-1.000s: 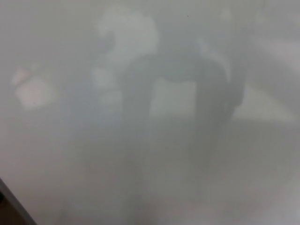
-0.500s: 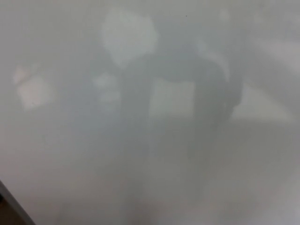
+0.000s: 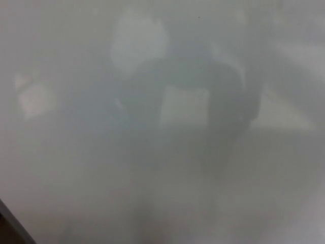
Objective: A magnetic marker holder is on the left hand side of the white board, the robot put the index and middle finger into the opening of the container and pull off the magnetic holder and hand it to a human on the left hand side.
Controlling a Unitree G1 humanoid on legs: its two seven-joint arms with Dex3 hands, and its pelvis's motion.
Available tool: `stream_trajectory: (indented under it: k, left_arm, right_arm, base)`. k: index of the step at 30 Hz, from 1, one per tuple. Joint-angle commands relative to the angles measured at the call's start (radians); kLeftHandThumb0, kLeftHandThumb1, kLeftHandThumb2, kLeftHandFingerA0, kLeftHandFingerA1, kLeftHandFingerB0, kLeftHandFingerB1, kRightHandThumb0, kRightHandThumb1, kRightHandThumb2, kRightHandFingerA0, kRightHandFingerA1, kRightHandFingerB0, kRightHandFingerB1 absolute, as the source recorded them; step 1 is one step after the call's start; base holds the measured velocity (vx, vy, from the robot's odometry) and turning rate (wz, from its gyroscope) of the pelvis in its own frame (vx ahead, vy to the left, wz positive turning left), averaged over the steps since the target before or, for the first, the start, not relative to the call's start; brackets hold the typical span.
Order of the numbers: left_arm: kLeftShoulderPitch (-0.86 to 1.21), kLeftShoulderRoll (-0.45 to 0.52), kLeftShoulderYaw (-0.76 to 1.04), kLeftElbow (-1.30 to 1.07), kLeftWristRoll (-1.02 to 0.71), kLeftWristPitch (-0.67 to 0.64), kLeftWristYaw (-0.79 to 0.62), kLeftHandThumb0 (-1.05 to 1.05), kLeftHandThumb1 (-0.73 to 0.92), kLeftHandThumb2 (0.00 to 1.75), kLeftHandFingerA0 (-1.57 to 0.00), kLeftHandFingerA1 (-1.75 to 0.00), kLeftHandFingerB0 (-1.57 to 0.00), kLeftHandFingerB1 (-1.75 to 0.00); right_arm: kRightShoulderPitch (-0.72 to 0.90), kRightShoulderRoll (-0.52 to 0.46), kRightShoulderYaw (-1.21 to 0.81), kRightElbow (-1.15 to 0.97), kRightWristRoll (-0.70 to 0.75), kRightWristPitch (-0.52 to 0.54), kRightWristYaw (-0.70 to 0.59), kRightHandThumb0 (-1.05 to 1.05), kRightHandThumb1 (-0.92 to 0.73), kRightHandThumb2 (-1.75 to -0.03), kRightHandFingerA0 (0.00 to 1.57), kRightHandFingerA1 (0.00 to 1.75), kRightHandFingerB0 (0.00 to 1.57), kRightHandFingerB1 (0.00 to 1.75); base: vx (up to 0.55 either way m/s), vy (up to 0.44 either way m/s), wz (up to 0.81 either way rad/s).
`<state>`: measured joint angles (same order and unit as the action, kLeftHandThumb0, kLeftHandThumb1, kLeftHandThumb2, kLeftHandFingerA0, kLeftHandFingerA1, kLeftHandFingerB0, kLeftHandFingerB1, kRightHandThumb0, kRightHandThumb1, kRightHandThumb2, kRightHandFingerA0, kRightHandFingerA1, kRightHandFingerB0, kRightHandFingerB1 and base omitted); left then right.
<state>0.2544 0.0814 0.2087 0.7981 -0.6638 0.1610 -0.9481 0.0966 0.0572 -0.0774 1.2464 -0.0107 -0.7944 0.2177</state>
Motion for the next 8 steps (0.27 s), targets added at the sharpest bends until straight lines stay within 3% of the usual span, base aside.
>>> stream_trajectory:
  k: [1, 8]
  left_arm:
    - [-0.171, 0.055, -0.075, 0.224, 0.38, -0.443, 0.563, -0.23, 0.51, 1.0, -0.11, -0.53, -0.08, -0.51]
    - [-0.214, 0.065, -0.079, 0.274, 0.372, -0.467, 0.559, -0.24, 0.53, 1.01, -0.09, -0.53, -0.07, -0.5]
  right_arm:
    - [-0.11, -0.015, -0.039, 0.006, 0.038, 0.093, -0.008, -0.54, -0.73, -0.62, 0.81, 0.53, 0.38, 0.33]
    - [-0.141, -0.012, -0.05, 0.01, 0.043, 0.109, 0.006, -0.54, -0.73, -0.62, 0.79, 0.53, 0.38, 0.33]
  base:
    - [0.0, 0.0, 0.0]
    - [0.0, 0.0, 0.0]
